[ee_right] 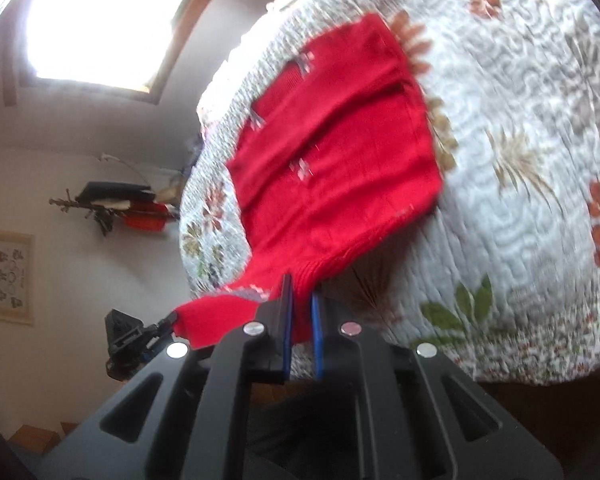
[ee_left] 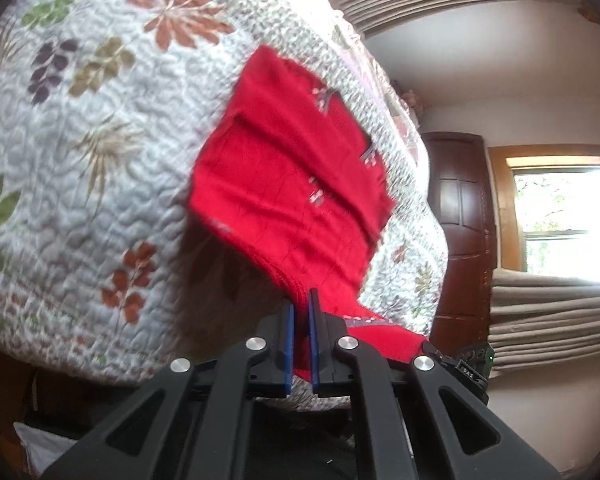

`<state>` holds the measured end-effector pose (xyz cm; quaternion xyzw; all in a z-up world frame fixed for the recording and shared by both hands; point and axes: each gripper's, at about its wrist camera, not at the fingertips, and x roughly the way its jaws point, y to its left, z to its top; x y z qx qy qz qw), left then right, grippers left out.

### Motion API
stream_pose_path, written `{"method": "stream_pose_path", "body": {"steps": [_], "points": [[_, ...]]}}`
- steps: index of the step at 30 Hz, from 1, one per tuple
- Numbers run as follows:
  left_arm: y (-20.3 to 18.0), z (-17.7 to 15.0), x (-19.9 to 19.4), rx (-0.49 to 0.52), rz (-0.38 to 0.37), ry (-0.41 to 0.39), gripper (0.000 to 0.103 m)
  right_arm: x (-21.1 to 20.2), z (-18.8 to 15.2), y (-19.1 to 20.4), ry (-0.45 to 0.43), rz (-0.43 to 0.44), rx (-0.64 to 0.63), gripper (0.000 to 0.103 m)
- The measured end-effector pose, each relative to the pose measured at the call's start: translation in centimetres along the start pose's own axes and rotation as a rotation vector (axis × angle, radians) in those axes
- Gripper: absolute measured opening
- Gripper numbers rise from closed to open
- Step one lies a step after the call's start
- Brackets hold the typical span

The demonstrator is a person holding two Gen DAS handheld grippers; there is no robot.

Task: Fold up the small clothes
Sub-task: 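Fold the held hem over toward the collar with both tools, then open them, then grasp the new folded edge of the red sweater with both tools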

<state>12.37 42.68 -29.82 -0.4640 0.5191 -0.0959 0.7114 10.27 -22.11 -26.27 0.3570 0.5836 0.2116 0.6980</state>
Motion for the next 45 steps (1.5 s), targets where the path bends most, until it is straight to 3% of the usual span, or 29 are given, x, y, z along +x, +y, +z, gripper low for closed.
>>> {"method": "stream_pose_path", "body": {"steps": [5,12,25,27,30,32,34,36,40,45], "points": [[-0.6,4.0,1.0,-0.031,-0.027,-0.011,0.006,0.7,4.4,0.8,-0.03,0.016,0.022,0.007],[0.0,10.4,4.8,-0.085,-0.019,0.006,0.006,4.2,10.9,0.3,-0.028,-0.032,0.065,0.007],[6.5,20.1,15.6,-0.263,0.028,0.123,0.006,14.7,20.6,-4.1,0.07,-0.155,0.166,0.007],[6.8,21.0,16.5,-0.264,0.033,0.132,0.008,15.8,21.5,-4.5,0.078,-0.165,0.165,0.007],[7.2,22.1,17.0,-0.269,0.03,0.123,0.021,16.8,22.8,-4.9,0.087,-0.17,0.176,0.014],[7.0,22.9,16.7,-0.257,0.015,0.11,0.037,16.8,23.4,-4.7,0.087,-0.152,0.183,0.018],[6.5,23.4,15.9,-0.219,0.017,0.09,0.04,16.2,23.7,-3.9,0.072,-0.128,0.163,0.035],[5.7,23.7,15.0,-0.168,0.017,0.077,0.042,15.3,24.0,-2.9,0.057,-0.131,0.122,0.041],[3.4,24.2,13.9,-0.003,0.081,0.062,0.045,14.0,24.7,-1.2,0.053,-0.147,0.019,0.041],[1.7,24.0,15.3,0.195,0.161,0.101,0.046,15.5,24.9,-0.3,0.089,-0.27,-0.172,0.041]]}}
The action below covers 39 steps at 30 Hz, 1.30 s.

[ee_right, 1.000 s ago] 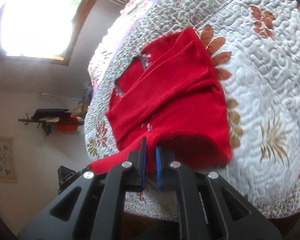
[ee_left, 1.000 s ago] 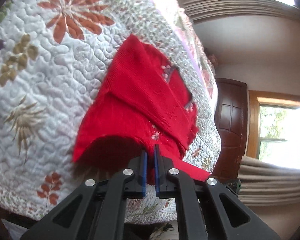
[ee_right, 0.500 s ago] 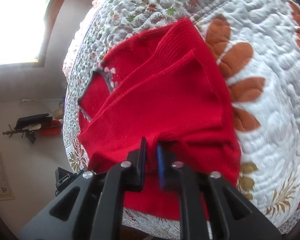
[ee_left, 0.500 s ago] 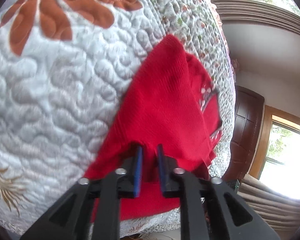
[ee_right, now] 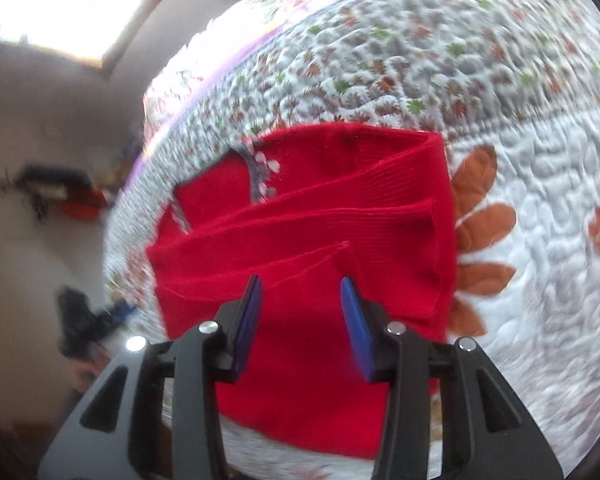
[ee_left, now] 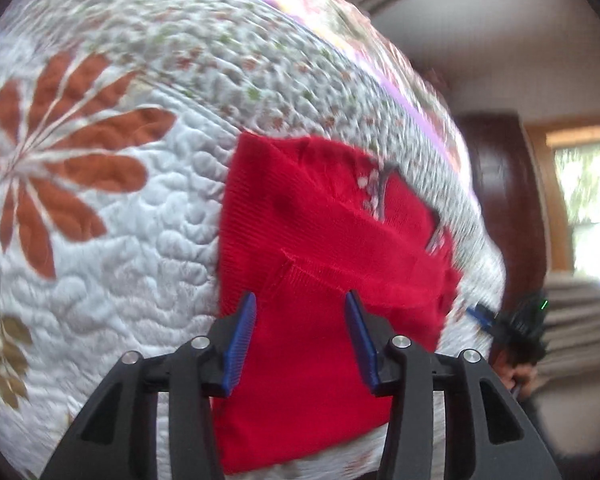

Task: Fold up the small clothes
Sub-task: 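Grasp the new folded edge of the red sweater with both tools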

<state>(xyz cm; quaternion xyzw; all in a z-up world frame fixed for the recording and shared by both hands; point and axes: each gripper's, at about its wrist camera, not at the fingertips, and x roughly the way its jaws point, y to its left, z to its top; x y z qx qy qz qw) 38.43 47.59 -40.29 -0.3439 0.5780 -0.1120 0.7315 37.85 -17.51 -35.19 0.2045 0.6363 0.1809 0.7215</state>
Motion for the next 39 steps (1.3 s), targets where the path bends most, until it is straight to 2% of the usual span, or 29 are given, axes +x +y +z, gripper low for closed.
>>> {"method": "stream_pose_path", "body": {"steps": [6,13,15,16,17,19,20,22,23,27,35,39], "points": [[-0.7,-0.2,3.3,0.159,0.088,0.084,0.046,3.6,-0.4,0.3,0.042,-0.118,-0.162,0.041],[-1.3,0.0,5.0,0.245,0.125,0.118,0.044,5.6,-0.5,-0.6,0.055,-0.116,-0.197,0.041],[-2.1,-0.2,5.3,0.28,0.158,0.118,0.035,6.1,-0.7,-0.2,0.057,-0.117,-0.211,0.041],[-2.5,-0.2,5.4,0.294,0.174,0.122,0.021,6.2,-0.9,-0.2,0.057,-0.114,-0.218,0.04],[-2.8,-0.3,5.4,0.307,0.193,0.123,0.012,6.2,-0.8,-0.1,0.054,-0.111,-0.222,0.036],[-3.3,-0.4,5.3,0.336,0.23,0.117,0.004,6.3,-1.0,0.0,0.052,-0.116,-0.229,0.026],[-3.7,-0.6,5.3,0.356,0.251,0.116,0.004,6.3,-1.0,0.0,0.05,-0.115,-0.229,0.023],[-4.5,-0.9,5.3,0.403,0.286,0.11,0.004,6.3,-1.1,0.1,0.046,-0.112,-0.224,0.007],[-5.2,-0.9,5.7,0.419,0.3,0.11,0.004,6.2,-1.1,0.1,0.041,-0.111,-0.225,0.005],[-6.4,-1.4,6.2,0.47,0.328,0.117,0.004,6.0,-1.5,0.4,0.016,-0.11,-0.221,0.004],[-6.1,-1.3,6.1,0.454,0.321,0.124,0.003,5.9,-1.7,1.0,-0.03,-0.122,-0.208,0.003],[-6.0,-1.2,4.5,0.443,0.309,0.106,0.003,4.9,-1.4,0.9,-0.058,-0.117,-0.182,0.003]]}}
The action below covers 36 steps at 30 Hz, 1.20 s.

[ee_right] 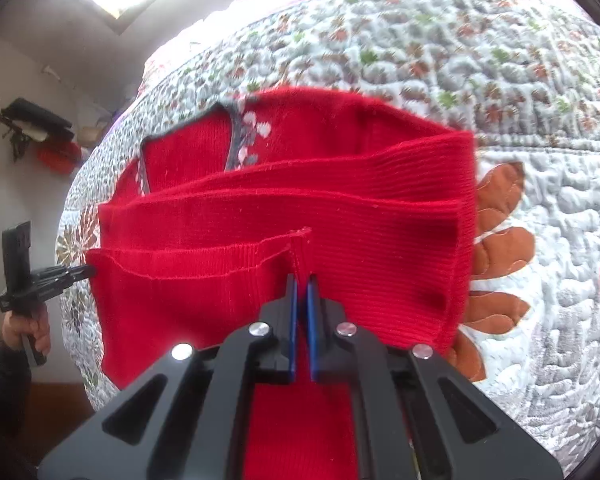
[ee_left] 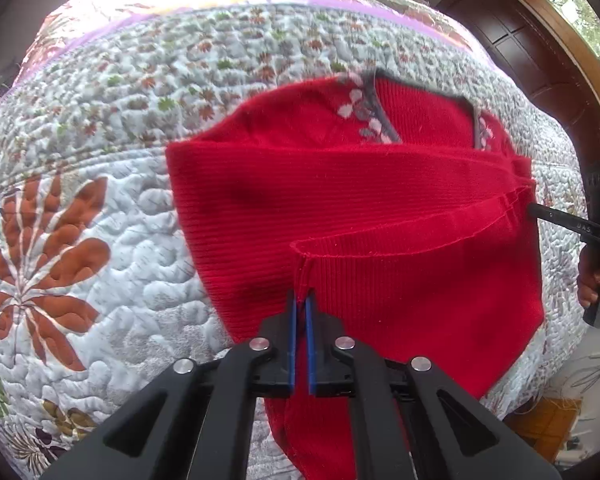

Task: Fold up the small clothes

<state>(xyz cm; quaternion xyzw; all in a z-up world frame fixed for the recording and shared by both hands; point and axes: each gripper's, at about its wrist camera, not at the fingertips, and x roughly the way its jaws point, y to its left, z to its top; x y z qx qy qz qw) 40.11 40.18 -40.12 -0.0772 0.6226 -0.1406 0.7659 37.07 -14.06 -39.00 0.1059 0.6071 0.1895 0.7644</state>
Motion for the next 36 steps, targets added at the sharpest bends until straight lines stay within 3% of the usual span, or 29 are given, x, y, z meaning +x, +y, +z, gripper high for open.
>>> {"method": "stream_pose_path", "body": {"steps": [5,10,15,20,25,36], "points": [[0.2,-0.4,-2.2,-0.016,-0.026,-0.038,0.003,-1.2,0.0,0.1,-0.018,0.007,-0.002,0.003],[0.4,-0.7,-1.0,-0.021,-0.012,-0.008,0.003,-0.6,0.0,0.0,-0.005,-0.029,-0.038,0.008],[0.1,-0.7,-0.5,-0.029,0.004,-0.013,0.003,-0.3,0.2,-0.4,-0.006,-0.018,-0.046,0.005],[-0.2,-0.6,0.4,-0.033,0.014,-0.003,0.003,0.4,0.3,-0.6,0.005,-0.022,-0.051,0.018],[0.2,-0.7,0.6,-0.062,0.016,-0.014,0.003,1.0,-0.1,-0.5,0.019,-0.013,-0.046,0.005],[0.9,-1.4,-1.5,-0.076,0.02,-0.064,0.003,-1.5,-0.1,-1.3,-0.063,0.003,-0.004,0.003]]}}
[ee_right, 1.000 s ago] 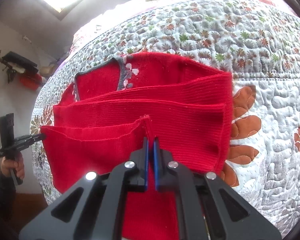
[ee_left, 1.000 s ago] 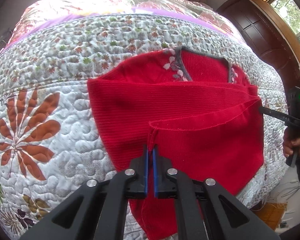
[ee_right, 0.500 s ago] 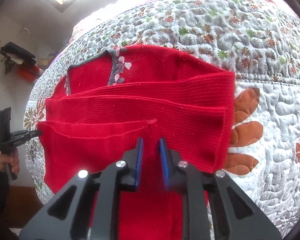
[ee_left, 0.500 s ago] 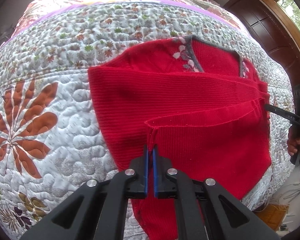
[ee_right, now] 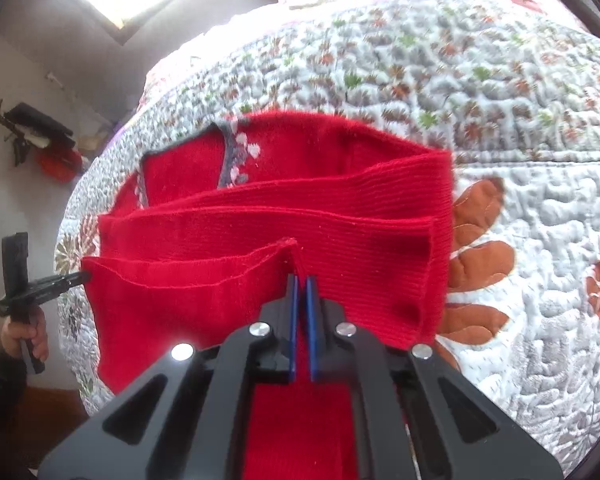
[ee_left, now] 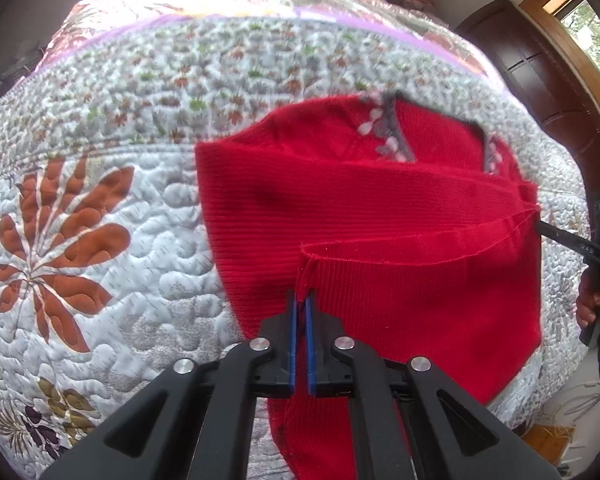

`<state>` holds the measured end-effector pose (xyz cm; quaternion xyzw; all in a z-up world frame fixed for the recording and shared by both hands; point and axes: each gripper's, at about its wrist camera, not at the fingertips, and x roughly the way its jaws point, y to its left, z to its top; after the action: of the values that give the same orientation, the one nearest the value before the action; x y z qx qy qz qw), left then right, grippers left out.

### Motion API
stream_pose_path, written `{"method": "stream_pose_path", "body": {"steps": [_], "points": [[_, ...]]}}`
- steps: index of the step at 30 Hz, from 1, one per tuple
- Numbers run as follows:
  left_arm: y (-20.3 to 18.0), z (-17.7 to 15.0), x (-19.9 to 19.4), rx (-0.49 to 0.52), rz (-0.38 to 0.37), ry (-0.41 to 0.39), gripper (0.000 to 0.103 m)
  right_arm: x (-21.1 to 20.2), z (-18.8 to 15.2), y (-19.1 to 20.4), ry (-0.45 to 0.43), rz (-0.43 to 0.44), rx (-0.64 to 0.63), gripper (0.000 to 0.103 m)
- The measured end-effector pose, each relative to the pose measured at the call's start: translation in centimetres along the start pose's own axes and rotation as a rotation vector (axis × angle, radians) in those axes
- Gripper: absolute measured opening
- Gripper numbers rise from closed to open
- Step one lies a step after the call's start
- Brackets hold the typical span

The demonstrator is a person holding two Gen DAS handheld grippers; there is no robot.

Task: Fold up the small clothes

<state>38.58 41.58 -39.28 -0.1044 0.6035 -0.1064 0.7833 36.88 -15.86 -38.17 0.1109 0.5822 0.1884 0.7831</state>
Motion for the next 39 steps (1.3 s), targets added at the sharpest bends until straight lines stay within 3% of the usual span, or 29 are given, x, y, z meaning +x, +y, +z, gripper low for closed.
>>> {"method": "stream_pose_path", "body": {"steps": [10,19,39], "points": [[-1.9,0.8,-6.7,0.026,-0.012,-0.104,0.003,-6.3,0.4,0.7,-0.109,0.005,0.032,0.003],[-3.0,2.8,-10.0,0.046,0.0,-0.155,0.003,-9.9,2.4,1.8,-0.176,0.017,0.03,0.003],[-2.9,7.3,-10.1,0.063,0.005,-0.164,0.003,-10.0,6.3,1.9,-0.201,0.025,0.038,0.003]]}}
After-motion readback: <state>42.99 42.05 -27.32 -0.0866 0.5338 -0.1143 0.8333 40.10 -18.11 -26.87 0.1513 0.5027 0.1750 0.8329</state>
